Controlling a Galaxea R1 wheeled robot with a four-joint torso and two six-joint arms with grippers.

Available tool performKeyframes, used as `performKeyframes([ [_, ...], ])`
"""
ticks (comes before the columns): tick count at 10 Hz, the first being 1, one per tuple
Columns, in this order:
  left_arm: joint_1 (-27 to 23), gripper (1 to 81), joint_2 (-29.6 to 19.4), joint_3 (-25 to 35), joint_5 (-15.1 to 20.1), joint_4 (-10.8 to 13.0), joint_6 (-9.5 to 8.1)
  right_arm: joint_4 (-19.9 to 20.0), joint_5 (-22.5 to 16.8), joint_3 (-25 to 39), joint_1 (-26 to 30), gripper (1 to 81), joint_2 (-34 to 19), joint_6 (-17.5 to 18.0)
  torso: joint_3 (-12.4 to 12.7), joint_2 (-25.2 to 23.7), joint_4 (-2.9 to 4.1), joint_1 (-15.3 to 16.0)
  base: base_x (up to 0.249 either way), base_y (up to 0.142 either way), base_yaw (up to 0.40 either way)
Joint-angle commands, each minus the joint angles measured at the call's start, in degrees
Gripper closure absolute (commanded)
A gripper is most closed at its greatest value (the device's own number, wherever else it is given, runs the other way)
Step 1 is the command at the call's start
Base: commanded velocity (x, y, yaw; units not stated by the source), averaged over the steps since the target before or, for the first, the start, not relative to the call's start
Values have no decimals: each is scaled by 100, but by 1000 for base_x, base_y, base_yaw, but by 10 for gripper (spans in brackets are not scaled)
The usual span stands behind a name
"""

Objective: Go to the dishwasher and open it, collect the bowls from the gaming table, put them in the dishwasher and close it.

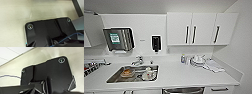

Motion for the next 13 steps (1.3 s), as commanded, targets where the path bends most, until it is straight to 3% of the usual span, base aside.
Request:
performKeyframes([
  [1, -190, 10, -797, 881, -245, 23, 5, 32, -254, 1229, 263, 10, -799, 33, 0, 0, 0, 0, 0, 0, 0],
  [2, -190, 10, -1009, 1155, -263, 23, 5, 41, -263, 1707, 281, 10, -1082, 33, 0, 0, 0, 0, 0, 0, 0],
  [3, -190, 10, -1210, 1399, -297, 14, -4, 32, -342, 2196, 325, 10, -1405, 33, 0, -573, 0, 369, 0, 0, 0],
  [4, -190, 10, -1403, 1575, -315, 14, -12, 41, -351, 2600, 325, 10, -1703, 33, 0, -586, 0, 376, 0, 0, 0],
  [5, -190, 10, -1615, 1787, -324, 14, -13, 41, -342, 2990, 343, 10, -1969, 33, -533, -658, -133, 419, 0, 0, 0],
  [6, -190, 10, -1896, 2104, -482, 14, -13, 41, -307, 3403, 343, 10, -2260, 33, -553, -787, -5, 500, 0, 0, 0],
  [9, -190, 10, -2679, 3097, -755, 23, -13, 50, -272, 4422, 588, 10, -3068, 50, -920, -1252, -18, 791, 0, 0, 0],
  [12, -216, 10, -3110, 3598, -834, 23, -21, 191, -131, 5003, 905, 10, -3604, 50, -1542, -1909, -18, 1209, 0, 0, 0],
  [13, -225, 10, -3361, 3884, -1042, 23, -21, 234, 34, 5115, 992, 10, -3735, 59, -1182, -2096, -18, 1331, 0, 0, 0],
])
